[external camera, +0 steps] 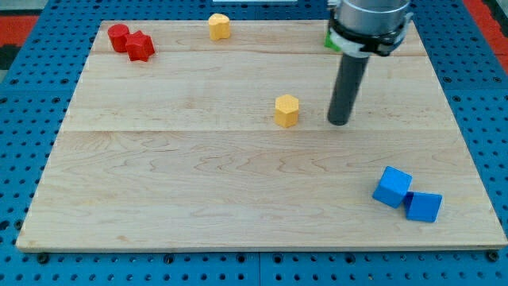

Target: Push the yellow hexagon closer to the yellow heart

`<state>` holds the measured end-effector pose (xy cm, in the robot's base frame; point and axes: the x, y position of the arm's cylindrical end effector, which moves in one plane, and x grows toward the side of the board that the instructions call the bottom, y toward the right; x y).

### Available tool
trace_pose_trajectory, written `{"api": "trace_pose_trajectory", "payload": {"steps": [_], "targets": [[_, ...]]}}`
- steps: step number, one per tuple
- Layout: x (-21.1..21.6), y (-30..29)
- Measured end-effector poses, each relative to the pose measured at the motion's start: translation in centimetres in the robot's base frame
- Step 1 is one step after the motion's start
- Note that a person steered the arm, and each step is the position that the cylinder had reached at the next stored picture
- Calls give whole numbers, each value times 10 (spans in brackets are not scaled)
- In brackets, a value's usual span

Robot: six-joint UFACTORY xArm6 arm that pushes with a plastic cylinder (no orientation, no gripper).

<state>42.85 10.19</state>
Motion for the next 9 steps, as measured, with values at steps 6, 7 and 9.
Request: {"api": "trace_pose_trajectory", "payload": {"steps": [6,7,9], "targets": [[-93,-205],[-119,-189],[-110,-174]]}}
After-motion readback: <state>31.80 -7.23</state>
